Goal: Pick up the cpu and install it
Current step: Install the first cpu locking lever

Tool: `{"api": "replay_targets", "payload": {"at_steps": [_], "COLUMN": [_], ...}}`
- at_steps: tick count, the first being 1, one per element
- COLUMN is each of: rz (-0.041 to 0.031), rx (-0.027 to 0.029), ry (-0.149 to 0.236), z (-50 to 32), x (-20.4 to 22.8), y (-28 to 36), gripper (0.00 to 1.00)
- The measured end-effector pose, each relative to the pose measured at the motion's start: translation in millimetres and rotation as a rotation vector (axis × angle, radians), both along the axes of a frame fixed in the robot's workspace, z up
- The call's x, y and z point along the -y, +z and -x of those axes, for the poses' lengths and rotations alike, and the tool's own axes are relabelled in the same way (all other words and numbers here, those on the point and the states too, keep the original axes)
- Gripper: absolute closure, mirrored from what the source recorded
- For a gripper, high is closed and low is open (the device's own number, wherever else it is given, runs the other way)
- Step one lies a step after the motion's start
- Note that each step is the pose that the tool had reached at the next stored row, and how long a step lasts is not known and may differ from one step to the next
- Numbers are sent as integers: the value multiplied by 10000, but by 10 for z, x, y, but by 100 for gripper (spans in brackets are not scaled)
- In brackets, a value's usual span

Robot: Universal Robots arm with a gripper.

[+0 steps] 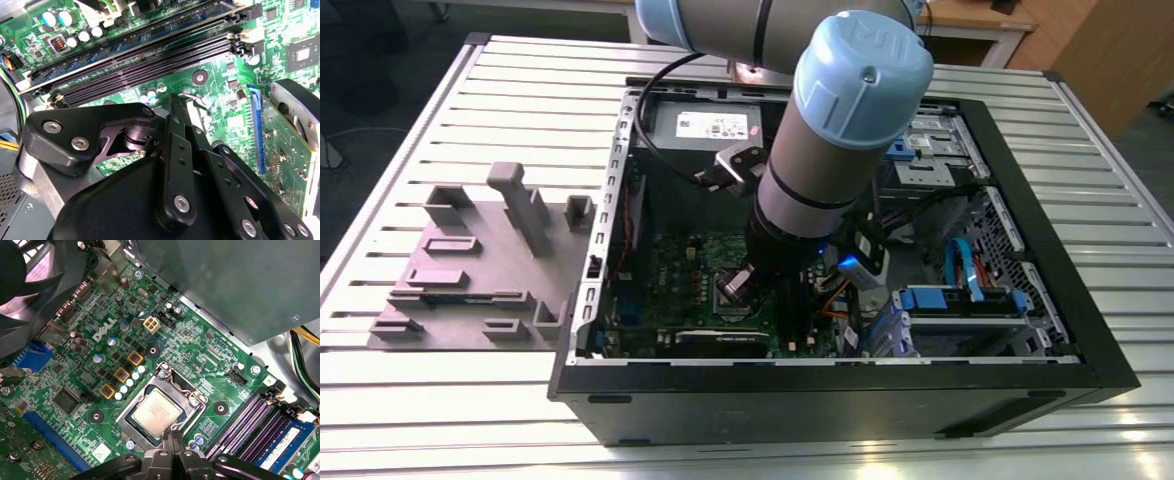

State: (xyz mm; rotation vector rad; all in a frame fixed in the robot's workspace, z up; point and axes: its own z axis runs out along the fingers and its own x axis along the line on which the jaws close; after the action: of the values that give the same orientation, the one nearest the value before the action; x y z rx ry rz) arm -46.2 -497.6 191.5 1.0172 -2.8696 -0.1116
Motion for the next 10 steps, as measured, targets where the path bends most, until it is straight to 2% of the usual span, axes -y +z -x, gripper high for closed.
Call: {"api": "replay_targets", "payload": {"at_steps": [8,10], "rz": [-1,-4], "rx": [0,1], "ry": [10,152], "z": [0,0], "x": [0,-1], "y": [-1,-1], "gripper": [90,90]}}
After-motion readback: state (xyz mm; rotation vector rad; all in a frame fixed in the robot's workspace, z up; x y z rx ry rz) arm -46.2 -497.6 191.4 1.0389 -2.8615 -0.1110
